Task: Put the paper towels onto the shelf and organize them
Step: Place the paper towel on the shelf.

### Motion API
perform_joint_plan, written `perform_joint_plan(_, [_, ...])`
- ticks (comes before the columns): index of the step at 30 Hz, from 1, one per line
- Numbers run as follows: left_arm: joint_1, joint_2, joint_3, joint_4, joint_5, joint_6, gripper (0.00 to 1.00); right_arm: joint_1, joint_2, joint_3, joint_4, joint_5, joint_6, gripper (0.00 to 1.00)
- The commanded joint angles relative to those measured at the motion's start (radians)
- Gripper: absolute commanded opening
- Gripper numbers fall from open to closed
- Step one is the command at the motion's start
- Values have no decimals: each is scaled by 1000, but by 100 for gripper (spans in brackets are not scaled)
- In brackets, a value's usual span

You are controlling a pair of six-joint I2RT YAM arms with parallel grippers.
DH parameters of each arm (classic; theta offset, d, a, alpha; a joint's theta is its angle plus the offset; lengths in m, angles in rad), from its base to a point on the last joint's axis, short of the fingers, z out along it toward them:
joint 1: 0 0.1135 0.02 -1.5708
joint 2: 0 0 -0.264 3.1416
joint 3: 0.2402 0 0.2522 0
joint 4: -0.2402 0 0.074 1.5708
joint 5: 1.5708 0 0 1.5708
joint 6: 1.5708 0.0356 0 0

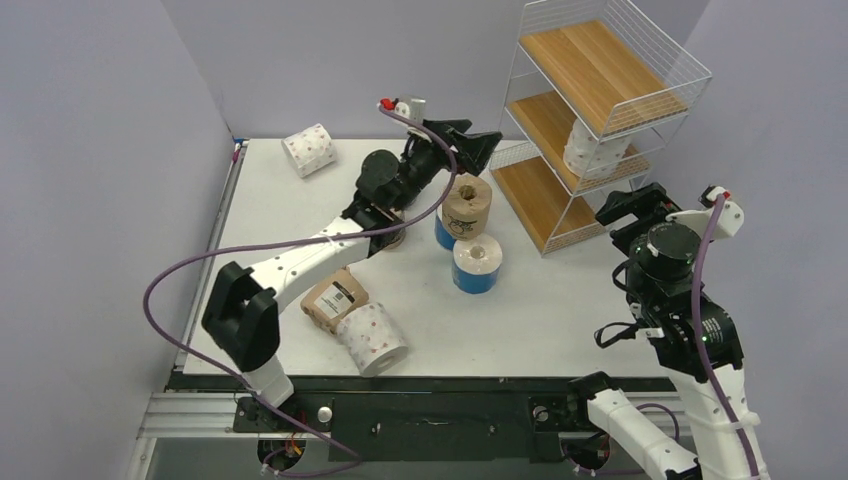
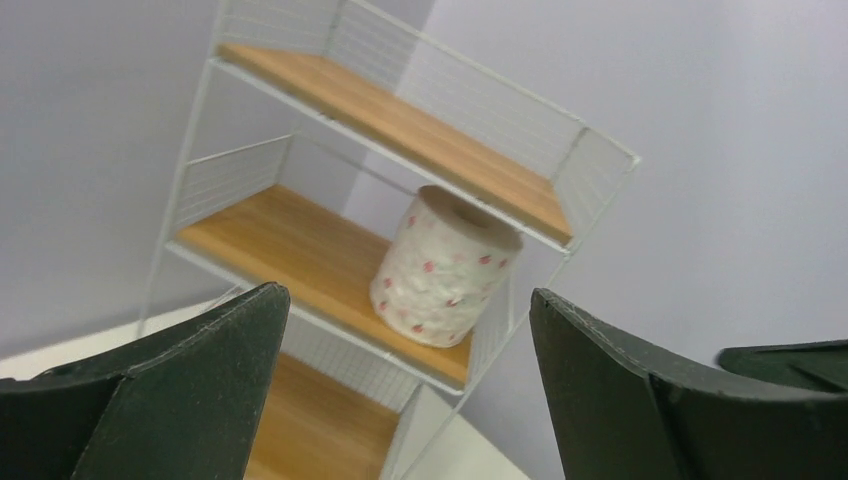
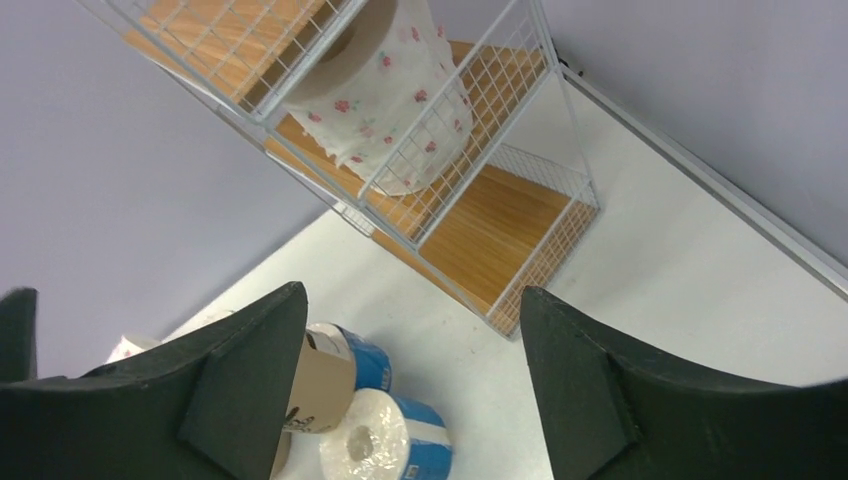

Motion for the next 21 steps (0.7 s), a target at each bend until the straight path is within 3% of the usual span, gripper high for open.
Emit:
perform_joint_plan(1, [-2, -158, -98, -239, -278, 87, 91, 4, -107, -58, 211, -1, -47, 72])
perform_joint_plan(3, [-9, -244, -112, -398, -378, 73, 99, 4, -139, -70, 276, 3, -59, 79])
perform_joint_plan(4, [-17, -264, -118, -483, -404, 75, 98, 4, -120, -29, 254, 33, -61, 83])
perform_joint_plan(8, [-47, -381, -161, -697, -568, 77, 96, 4, 52, 216, 30, 130, -50, 86])
perform_joint_plan(12, [-49, -483, -183, -924, -690, -7, 96, 4, 159, 357, -69, 159, -34, 86])
perform_joint_plan(16, [-50, -580, -234, -1040, -756, -78, 96, 2, 217, 419, -92, 188, -10, 86])
perform_joint_plan(21, [-49, -718, -333, -1074, -767, -152, 96, -1, 291, 487, -119, 174, 29, 86])
